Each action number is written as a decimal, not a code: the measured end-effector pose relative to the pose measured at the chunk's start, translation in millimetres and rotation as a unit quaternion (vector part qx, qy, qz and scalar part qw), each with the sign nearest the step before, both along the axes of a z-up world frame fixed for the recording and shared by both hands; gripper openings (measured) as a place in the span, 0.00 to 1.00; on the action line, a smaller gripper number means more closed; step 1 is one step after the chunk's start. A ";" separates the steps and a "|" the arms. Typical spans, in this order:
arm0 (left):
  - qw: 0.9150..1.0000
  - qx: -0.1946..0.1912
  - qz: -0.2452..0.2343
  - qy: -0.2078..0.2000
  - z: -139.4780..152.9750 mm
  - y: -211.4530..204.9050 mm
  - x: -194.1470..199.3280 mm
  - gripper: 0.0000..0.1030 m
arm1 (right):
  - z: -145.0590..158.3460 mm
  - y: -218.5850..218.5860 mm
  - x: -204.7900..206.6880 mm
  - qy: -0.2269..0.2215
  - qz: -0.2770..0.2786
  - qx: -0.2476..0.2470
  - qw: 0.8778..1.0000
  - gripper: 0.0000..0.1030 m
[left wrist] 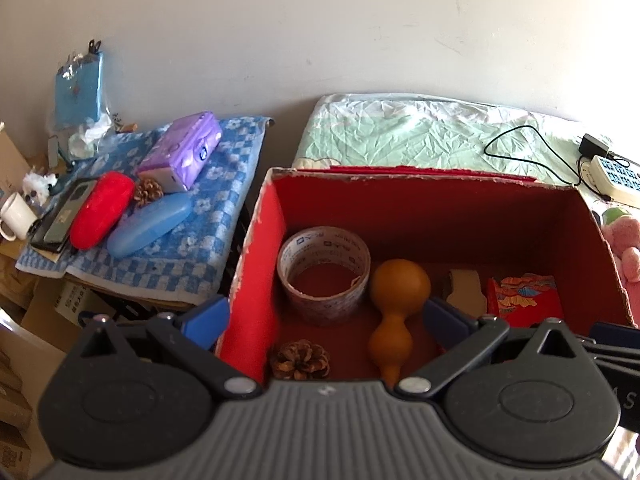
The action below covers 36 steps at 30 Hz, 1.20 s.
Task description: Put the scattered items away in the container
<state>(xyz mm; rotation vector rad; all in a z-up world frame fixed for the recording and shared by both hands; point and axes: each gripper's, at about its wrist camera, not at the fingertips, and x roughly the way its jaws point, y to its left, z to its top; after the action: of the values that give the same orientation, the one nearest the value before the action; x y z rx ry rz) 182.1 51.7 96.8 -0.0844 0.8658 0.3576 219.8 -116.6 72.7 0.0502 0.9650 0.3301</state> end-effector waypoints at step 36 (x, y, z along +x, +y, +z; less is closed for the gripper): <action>1.000 0.001 -0.009 0.000 -12.2 -10.9 -9.8 1.00 | 0.9 -9.0 -7.2 -0.007 0.006 0.003 1.000 0.65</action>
<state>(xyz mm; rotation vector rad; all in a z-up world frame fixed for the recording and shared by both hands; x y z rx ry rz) 172.3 40.7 84.6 -0.0741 0.8659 0.3420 212.6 -125.6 73.6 0.0470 0.9505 0.3429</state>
